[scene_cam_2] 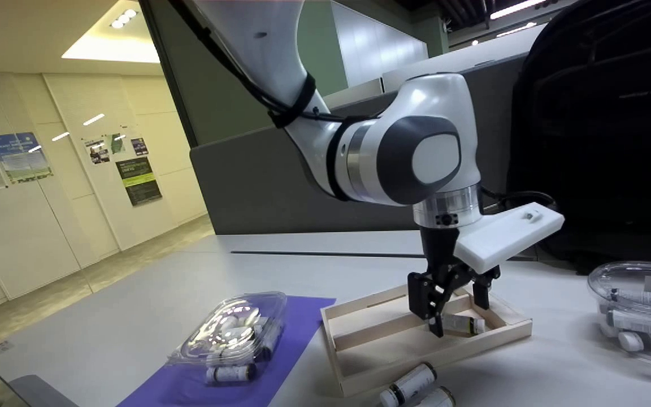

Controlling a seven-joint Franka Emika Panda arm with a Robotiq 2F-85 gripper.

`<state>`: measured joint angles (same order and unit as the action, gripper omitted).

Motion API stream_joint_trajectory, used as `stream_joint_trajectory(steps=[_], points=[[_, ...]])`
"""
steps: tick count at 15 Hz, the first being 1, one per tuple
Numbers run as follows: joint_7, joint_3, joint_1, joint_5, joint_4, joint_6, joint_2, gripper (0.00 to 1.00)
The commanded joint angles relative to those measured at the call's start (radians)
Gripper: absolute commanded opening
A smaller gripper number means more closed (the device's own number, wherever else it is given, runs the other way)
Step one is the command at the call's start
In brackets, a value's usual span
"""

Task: Take a bottle from the tray and place it on the table

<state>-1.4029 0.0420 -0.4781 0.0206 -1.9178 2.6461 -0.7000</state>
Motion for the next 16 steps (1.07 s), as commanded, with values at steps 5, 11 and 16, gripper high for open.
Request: stream_joint_trajectory(steps=[5,11,16], points=[[-0.017,-0.004,0.021,-0.001,0.058,-0.044,-0.046,0.68],[-0.025,-0.003,0.023,-0.001,0.048,-0.031,-0.023,0.25],[-0.038,0.001,0.019,0.005,-0.001,-0.021,0.038,0.07]])
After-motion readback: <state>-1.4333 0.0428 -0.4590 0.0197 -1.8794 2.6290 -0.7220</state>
